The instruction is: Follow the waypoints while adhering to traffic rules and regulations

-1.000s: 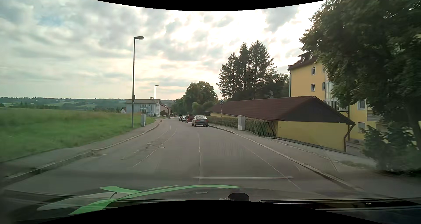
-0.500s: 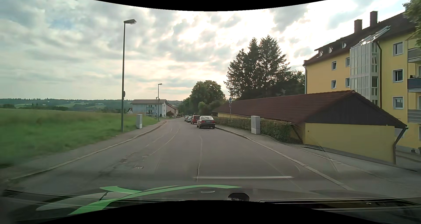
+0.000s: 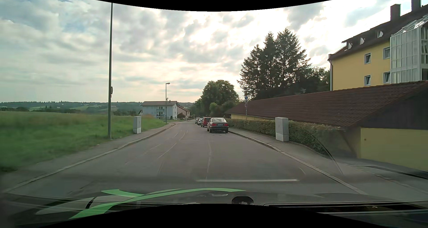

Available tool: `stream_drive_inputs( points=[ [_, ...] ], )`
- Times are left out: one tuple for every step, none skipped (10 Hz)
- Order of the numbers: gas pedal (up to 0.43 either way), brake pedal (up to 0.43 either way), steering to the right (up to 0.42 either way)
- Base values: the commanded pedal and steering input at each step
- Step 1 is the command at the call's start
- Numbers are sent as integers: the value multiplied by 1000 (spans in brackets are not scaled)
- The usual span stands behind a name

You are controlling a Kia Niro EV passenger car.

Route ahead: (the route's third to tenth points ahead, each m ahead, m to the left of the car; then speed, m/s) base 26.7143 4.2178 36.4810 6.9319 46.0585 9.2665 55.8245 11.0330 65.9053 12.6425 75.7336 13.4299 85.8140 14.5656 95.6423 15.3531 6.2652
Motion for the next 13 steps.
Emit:
stream_drive_inputs(
  points=[
    [110,0,-97],
    [110,0,-97],
    [110,0,-95],
    [98,0,-95],
    [98,0,-94],
    [98,0,-93],
    [98,0,-93],
    [98,0,-93],
    [98,0,-93],
    [98,0,-93],
    [118,0,-93],
    [118,0,-90],
    [138,0,-85]
  ],
)
